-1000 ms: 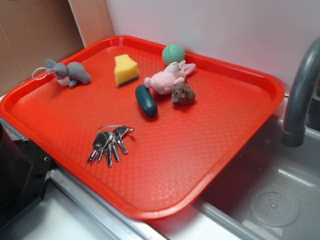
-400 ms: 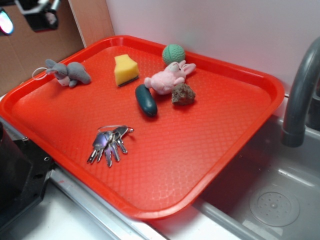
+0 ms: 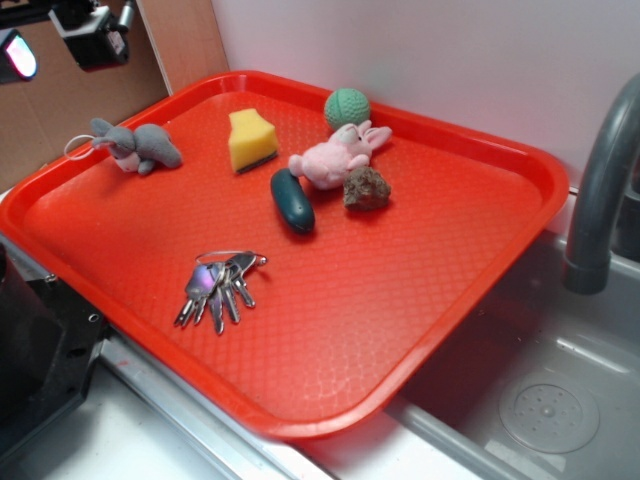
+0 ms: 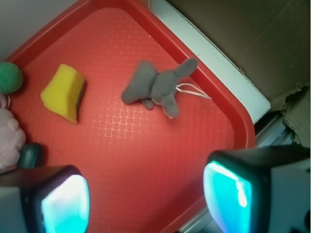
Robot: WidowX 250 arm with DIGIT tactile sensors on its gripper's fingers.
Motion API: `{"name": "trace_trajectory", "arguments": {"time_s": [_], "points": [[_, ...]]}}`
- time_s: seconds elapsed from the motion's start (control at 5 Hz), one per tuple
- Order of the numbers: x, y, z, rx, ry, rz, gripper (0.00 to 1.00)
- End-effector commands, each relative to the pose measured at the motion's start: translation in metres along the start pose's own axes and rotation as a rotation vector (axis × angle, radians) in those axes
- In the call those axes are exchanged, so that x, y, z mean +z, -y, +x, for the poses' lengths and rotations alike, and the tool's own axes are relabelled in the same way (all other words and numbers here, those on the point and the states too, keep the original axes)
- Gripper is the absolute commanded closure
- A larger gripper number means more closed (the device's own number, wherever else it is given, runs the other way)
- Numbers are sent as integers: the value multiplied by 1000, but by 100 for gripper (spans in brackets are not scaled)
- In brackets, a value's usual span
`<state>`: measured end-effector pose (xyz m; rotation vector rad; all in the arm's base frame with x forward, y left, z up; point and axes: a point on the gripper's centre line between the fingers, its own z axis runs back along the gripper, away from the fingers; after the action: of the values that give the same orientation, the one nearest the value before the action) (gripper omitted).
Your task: Grab the gray animal.
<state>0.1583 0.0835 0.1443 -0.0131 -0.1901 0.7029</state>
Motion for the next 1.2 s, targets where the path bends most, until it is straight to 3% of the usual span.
{"name": "trace_trajectory", "arguments": {"time_s": [0.0, 0.2, 0.4, 0.6, 0.8, 1.0], "points": [[-22, -11, 31, 226, 125, 86, 0], [-39, -10, 45, 376, 179, 149, 0], [-60, -18, 53, 507, 203, 142, 0], [-78, -25, 63, 500, 197, 174, 0], [-107, -41, 67, 419, 142, 147, 0], [-129, -38, 65, 351, 103, 137, 0]]}}
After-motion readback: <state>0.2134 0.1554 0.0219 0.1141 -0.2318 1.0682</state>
